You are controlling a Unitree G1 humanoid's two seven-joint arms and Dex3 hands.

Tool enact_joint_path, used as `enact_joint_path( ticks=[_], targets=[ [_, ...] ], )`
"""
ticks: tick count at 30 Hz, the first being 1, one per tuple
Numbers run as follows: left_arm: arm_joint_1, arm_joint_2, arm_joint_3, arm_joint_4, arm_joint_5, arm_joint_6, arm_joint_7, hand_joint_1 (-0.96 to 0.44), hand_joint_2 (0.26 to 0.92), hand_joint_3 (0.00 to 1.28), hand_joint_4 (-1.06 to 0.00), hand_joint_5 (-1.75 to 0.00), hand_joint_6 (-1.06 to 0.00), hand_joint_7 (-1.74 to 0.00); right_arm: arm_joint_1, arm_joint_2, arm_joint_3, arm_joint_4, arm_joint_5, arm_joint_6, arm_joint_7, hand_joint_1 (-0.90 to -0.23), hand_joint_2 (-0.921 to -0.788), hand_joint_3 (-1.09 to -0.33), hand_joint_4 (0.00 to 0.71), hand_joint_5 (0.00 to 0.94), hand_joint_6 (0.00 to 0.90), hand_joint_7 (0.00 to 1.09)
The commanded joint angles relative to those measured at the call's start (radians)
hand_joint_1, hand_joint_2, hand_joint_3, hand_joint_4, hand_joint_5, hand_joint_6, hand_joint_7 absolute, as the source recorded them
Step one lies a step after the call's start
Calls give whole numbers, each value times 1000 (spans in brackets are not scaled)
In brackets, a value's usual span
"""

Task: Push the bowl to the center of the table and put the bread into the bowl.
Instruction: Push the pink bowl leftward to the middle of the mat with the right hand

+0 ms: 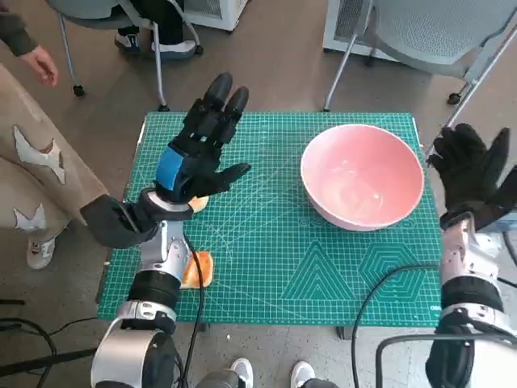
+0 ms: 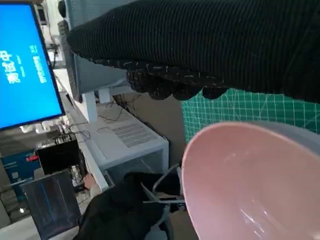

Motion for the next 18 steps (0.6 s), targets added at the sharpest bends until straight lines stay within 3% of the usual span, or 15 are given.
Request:
enact_joint_path(
  ticks=[1, 18],
  targets=[
    [8, 6, 1, -11, 0, 6, 4, -390, 921, 249, -12, 0, -134, -2, 36, 22, 1, 11, -6, 18, 9, -576, -921, -751, 206, 6, 290, 134],
    [6, 10, 3, -1, -3, 9, -4, -396, 921, 247, -13, 0, -135, -2, 32, 84, 15, 8, -22, 7, 33, -595, -921, -760, 223, 7, 312, 132]
  ],
)
